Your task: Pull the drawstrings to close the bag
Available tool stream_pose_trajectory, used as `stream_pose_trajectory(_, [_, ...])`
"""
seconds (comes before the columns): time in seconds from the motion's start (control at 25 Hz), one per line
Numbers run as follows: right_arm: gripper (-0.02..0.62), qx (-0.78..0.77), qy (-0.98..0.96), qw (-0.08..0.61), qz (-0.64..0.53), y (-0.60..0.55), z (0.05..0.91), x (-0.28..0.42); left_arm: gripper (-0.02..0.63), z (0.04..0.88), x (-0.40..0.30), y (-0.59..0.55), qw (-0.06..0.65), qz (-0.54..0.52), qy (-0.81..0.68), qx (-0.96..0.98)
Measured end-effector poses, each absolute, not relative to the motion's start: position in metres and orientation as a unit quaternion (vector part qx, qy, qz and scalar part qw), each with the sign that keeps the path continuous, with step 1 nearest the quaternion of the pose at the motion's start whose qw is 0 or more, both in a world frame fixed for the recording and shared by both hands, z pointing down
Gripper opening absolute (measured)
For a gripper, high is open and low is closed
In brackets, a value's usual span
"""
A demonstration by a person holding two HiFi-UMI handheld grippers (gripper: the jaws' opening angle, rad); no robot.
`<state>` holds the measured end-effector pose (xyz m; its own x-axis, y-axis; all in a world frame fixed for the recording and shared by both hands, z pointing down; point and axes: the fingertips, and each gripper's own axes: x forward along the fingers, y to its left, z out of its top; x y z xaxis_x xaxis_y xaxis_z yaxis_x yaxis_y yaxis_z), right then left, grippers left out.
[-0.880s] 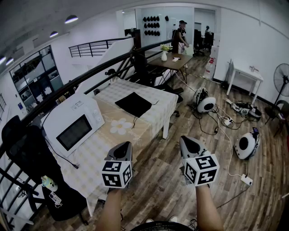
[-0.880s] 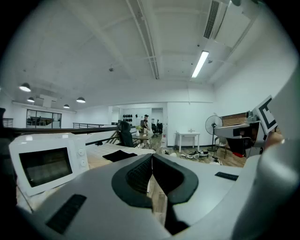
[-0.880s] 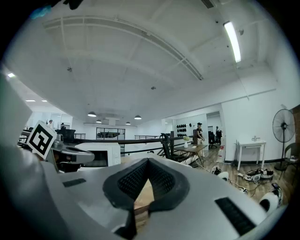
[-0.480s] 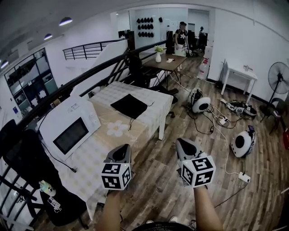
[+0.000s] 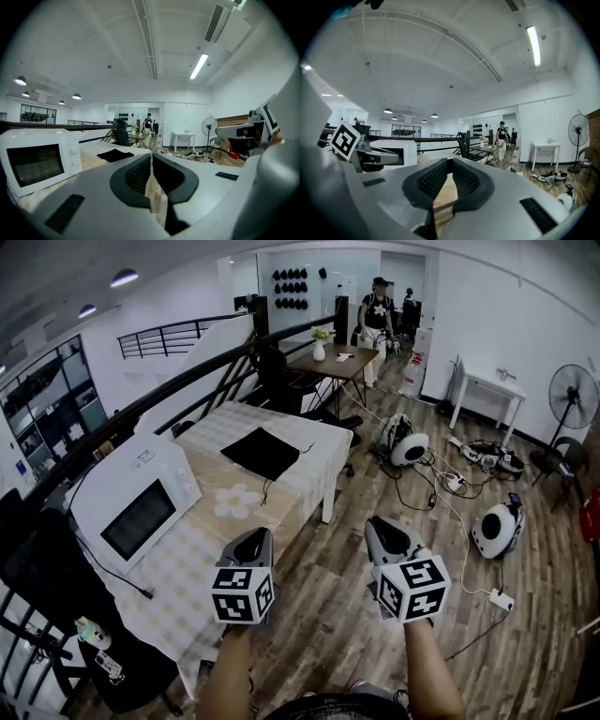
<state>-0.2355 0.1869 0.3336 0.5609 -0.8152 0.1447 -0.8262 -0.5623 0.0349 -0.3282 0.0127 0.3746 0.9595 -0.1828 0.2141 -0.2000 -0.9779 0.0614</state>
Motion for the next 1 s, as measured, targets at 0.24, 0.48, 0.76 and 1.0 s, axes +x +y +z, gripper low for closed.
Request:
stream_pose_trajectory(0.24, [0.023,0.885,-0.459,0.054,0.058,0.18,0.34,-0.218,0.035,0.381,-0.309,0.003,0.048,0.102,-0.099,0.989])
stream_pose_trajectory(0.48, [0.032,0.879,-0.47,0.051,0.062,0.169,0.35,-0.185,0.078,0.387,-0.279,-0.007,0.049,0.106,-0.109,0.987])
stream_pose_trajectory(0.76, [0.072,0.865,-0.496,0.045,0.064,0.155,0.357,-0.116,0.133,0.397,-0.219,-0.013,0.051,0.118,-0.131,0.983])
stream_pose_trajectory(1.0, [0.101,0.848,-0.522,0.051,0.072,0.141,0.361,-0.051,0.167,0.396,-0.166,-0.023,0.051,0.122,-0.166,0.977])
